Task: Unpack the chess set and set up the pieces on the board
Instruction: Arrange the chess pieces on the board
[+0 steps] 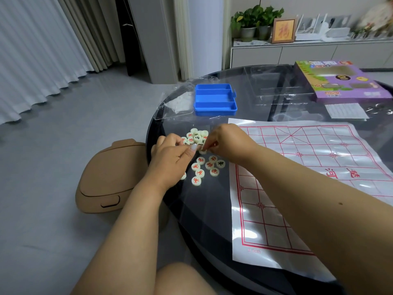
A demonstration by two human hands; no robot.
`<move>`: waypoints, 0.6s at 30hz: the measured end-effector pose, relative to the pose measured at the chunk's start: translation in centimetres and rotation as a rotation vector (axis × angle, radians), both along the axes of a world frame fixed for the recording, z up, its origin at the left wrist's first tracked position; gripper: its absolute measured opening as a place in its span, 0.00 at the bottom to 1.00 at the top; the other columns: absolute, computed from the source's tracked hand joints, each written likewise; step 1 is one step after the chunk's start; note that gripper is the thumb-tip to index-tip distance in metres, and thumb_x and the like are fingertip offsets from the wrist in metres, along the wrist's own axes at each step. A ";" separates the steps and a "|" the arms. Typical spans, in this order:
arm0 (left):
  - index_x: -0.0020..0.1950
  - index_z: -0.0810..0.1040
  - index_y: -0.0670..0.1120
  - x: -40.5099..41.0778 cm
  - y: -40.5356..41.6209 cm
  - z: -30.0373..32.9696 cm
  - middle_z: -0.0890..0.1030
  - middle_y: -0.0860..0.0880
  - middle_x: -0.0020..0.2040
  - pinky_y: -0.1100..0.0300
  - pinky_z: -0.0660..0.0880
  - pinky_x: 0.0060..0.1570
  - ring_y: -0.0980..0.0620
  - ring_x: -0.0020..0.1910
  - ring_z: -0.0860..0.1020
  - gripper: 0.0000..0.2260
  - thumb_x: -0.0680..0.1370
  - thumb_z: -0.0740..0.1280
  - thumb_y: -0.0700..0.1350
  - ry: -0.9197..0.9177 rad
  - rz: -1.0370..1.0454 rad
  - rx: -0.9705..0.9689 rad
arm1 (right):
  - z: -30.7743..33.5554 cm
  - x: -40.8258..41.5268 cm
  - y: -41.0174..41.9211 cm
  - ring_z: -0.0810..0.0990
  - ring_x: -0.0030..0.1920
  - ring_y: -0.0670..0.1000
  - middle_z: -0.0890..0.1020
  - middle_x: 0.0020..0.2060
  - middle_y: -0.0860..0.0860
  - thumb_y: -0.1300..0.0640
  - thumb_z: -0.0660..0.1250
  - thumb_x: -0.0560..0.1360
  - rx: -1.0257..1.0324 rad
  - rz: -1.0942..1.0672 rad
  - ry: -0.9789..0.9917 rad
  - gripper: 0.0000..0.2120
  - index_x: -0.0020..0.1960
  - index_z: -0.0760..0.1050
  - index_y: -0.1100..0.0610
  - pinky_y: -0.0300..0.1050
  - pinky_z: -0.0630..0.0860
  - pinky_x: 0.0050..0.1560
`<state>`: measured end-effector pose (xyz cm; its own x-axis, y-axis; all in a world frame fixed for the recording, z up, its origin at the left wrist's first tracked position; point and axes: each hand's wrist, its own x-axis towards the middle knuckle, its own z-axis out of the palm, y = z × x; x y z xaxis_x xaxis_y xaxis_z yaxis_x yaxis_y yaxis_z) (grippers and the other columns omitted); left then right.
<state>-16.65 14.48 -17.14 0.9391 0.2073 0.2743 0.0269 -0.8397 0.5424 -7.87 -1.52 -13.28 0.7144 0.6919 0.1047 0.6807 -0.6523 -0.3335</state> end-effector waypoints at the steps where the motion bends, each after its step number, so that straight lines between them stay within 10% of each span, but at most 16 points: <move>1: 0.36 0.75 0.52 -0.1 -0.1 0.2 0.69 0.57 0.46 0.55 0.65 0.59 0.52 0.54 0.64 0.16 0.80 0.58 0.57 0.021 0.000 -0.014 | 0.0 0.1 -0.1 0.79 0.51 0.49 0.83 0.52 0.49 0.62 0.67 0.75 -0.002 -0.003 0.008 0.12 0.55 0.83 0.52 0.42 0.76 0.53; 13: 0.38 0.72 0.55 0.3 -0.2 -0.1 0.71 0.54 0.49 0.56 0.64 0.59 0.52 0.55 0.64 0.17 0.79 0.51 0.61 0.054 0.008 0.052 | 0.4 1.1 -0.3 0.79 0.45 0.52 0.82 0.45 0.53 0.50 0.73 0.70 -0.032 -0.308 0.144 0.13 0.49 0.82 0.57 0.47 0.80 0.48; 18: 0.52 0.80 0.48 0.8 0.6 -1.0 0.69 0.58 0.45 0.58 0.65 0.57 0.55 0.52 0.64 0.34 0.75 0.44 0.70 -0.039 0.024 0.066 | 0.3 0.6 0.6 0.80 0.44 0.53 0.82 0.43 0.55 0.52 0.71 0.71 -0.070 -0.308 0.131 0.11 0.50 0.81 0.58 0.46 0.80 0.48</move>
<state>-15.83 15.04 -18.14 0.9223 0.2101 0.3242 0.0277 -0.8729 0.4871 -7.26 -0.96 -12.94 0.8950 0.4442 -0.0417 0.4028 -0.8448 -0.3523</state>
